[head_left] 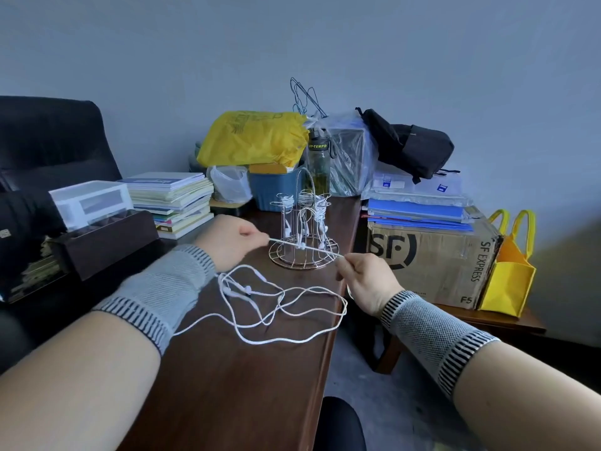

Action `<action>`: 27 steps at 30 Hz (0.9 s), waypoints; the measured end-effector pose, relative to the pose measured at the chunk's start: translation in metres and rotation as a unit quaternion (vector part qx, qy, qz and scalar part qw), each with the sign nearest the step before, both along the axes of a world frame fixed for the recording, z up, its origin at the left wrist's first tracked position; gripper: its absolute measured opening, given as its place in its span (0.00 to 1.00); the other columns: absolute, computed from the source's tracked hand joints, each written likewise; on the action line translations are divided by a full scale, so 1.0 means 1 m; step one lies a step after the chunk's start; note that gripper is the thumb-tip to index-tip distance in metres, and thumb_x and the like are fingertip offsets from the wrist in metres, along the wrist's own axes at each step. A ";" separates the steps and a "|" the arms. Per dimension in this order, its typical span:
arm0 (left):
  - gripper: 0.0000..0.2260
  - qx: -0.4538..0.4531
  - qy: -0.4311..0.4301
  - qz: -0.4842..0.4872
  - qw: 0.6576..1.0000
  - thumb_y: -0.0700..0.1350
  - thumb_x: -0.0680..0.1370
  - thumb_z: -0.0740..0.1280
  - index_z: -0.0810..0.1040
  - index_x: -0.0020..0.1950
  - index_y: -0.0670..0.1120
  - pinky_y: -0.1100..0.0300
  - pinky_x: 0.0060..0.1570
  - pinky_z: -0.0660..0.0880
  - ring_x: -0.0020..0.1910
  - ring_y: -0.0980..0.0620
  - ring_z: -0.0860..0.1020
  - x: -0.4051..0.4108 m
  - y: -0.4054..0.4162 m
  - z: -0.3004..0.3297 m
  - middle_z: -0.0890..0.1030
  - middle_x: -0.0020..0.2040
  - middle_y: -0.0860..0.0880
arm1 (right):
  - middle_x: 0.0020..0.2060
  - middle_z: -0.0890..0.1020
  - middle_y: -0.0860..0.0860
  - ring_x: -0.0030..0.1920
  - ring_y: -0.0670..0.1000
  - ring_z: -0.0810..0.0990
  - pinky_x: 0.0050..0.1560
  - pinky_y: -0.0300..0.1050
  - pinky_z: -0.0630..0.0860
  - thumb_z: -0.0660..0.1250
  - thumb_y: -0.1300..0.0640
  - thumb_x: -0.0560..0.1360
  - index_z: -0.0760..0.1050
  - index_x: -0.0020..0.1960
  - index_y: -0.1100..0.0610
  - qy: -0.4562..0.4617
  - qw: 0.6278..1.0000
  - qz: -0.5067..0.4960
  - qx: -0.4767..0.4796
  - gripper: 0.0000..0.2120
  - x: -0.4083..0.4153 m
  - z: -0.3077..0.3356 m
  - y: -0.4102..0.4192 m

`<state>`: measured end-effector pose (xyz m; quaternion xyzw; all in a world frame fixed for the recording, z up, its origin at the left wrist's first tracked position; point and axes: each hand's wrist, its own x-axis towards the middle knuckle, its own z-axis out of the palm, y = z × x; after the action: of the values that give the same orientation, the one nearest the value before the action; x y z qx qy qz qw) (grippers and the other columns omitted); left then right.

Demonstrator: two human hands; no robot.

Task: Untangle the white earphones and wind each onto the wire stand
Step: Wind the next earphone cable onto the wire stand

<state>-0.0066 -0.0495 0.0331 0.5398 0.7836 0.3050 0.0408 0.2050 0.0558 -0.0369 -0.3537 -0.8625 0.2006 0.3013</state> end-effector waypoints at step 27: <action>0.08 0.145 -0.017 0.122 0.982 0.52 0.75 0.72 0.84 0.48 0.49 0.63 0.39 0.68 0.37 0.58 0.74 -0.060 -0.025 0.057 0.81 0.42 0.51 | 0.36 0.83 0.54 0.40 0.54 0.80 0.45 0.46 0.76 0.58 0.52 0.82 0.81 0.45 0.60 0.070 0.998 -0.007 0.003 0.17 -0.029 0.021 -0.007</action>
<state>-0.0670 -0.0748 0.0904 0.4349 0.7905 0.4268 -0.0619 0.1760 0.0489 -0.0158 -0.3444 -0.8372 0.2201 0.3634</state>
